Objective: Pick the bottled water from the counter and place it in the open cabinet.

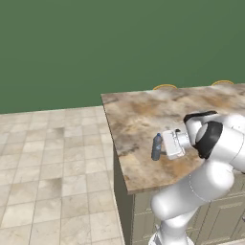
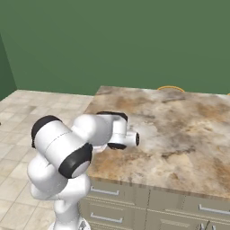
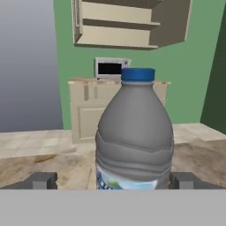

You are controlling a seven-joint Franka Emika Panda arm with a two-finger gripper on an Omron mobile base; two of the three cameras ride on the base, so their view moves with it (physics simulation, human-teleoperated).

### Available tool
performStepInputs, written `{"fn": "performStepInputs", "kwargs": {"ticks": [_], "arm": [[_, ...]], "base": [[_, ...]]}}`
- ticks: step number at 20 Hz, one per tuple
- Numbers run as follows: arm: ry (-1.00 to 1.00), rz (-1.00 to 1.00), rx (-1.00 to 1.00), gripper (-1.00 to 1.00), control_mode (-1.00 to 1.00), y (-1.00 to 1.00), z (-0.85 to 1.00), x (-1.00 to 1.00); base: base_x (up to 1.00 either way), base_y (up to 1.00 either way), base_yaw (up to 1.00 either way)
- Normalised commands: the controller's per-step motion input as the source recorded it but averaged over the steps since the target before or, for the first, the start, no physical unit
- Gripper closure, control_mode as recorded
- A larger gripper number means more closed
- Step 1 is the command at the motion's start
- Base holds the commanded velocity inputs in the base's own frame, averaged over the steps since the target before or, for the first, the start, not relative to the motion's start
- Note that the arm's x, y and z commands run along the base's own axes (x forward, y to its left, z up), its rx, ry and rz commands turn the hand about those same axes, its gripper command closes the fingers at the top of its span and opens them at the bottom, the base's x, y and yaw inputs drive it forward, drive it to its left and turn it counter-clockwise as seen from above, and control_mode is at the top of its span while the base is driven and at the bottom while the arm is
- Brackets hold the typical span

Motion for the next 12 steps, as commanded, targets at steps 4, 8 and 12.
{"fn": "performStepInputs", "kwargs": {"ticks": [4, 8, 12], "arm": [[0.0, 0.04, 0.0, -1.0, -1.0, 0.14, -0.07, 0.15], [0.0, 0.04, 0.0, 1.0, -1.0, 0.12, -0.1, 0.19], [0.0, 0.03, 0.0, 1.0, -1.0, 0.02, -0.01, 0.12]], "base": [[0.0, 0.0, 0.0], [0.0, 0.0, 0.0], [0.0, 0.0, 0.0]]}}
